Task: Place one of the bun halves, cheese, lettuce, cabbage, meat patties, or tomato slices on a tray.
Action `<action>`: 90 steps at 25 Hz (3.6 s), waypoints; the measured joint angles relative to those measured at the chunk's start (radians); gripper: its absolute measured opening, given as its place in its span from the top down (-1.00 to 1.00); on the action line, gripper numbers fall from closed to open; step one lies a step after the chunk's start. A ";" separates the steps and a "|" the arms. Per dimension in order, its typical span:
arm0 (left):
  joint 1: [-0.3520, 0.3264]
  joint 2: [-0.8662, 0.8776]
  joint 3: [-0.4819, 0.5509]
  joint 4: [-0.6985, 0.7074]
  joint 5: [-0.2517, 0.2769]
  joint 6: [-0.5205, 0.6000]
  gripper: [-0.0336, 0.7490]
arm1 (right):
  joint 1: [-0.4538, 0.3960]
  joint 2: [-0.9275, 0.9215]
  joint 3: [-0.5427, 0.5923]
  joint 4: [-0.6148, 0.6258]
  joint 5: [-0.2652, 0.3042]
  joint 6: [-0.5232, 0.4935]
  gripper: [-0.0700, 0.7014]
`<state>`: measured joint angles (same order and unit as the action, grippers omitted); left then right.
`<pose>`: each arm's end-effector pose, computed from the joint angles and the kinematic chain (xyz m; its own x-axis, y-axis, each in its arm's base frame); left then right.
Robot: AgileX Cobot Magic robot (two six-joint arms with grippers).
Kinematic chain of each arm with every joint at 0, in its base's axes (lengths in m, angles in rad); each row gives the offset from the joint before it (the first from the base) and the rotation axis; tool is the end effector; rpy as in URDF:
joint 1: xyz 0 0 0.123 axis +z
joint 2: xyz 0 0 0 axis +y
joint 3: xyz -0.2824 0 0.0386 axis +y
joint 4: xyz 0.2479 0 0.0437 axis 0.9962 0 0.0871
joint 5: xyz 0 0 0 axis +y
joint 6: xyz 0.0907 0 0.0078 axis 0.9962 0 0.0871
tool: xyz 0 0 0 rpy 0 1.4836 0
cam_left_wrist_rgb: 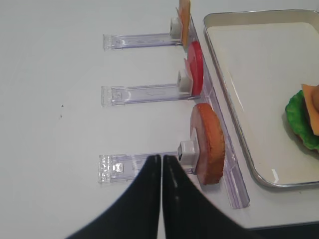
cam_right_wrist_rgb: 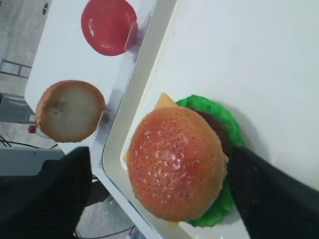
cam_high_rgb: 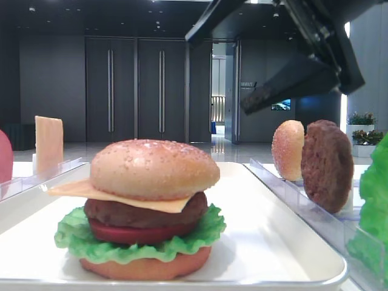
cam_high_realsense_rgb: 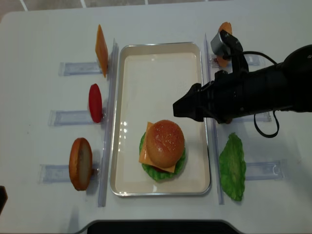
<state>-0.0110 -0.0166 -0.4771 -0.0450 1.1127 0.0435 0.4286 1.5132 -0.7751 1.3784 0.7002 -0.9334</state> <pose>-0.0071 -0.0036 0.2667 -0.5055 0.0291 -0.8623 0.0577 0.9983 -0.0001 0.2340 0.1703 0.2216 -0.8819 -0.0808 -0.4644 -0.4155 0.5984 0.6850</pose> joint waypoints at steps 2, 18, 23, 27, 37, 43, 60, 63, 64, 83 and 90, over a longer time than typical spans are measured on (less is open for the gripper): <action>0.000 0.000 0.000 0.000 0.000 0.000 0.91 | 0.000 -0.018 -0.027 -0.070 -0.001 0.063 -0.58; 0.000 0.000 0.000 0.000 0.000 0.000 0.91 | 0.000 -0.037 -0.273 -0.696 0.146 0.612 -0.58; 0.000 0.000 0.000 0.000 0.000 0.000 0.91 | 0.000 -0.037 -0.340 -0.822 0.211 0.702 -0.58; 0.000 0.000 0.000 -0.001 0.000 0.000 0.91 | 0.000 -0.037 -0.369 -0.894 0.242 0.750 -0.58; 0.000 0.000 0.000 -0.002 0.000 0.000 0.91 | -0.098 -0.037 -0.430 -1.049 0.325 0.893 -0.58; 0.000 0.000 0.000 -0.002 0.000 0.000 0.91 | -0.264 -0.037 -0.432 -1.090 0.399 0.900 -0.58; 0.000 0.000 0.000 -0.003 0.000 0.000 0.91 | -0.361 -0.053 -0.432 -1.243 0.497 0.899 -0.58; 0.000 0.000 0.000 -0.003 0.000 0.000 0.91 | -0.361 -0.110 -0.411 -1.251 0.497 0.904 -0.58; 0.000 0.000 0.000 -0.003 0.000 0.000 0.91 | -0.361 -0.136 -0.402 -1.254 0.498 0.909 -0.58; 0.000 0.000 0.000 -0.004 0.000 0.000 0.91 | -0.361 -0.779 -0.058 -1.331 0.455 0.952 -0.58; 0.000 0.000 0.000 -0.004 0.000 0.000 0.91 | -0.361 -1.069 0.071 -1.331 0.407 0.948 -0.58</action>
<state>-0.0110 -0.0166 -0.4771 -0.0495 1.1127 0.0435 0.0680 0.4440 -0.7044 0.0477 1.1069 0.0141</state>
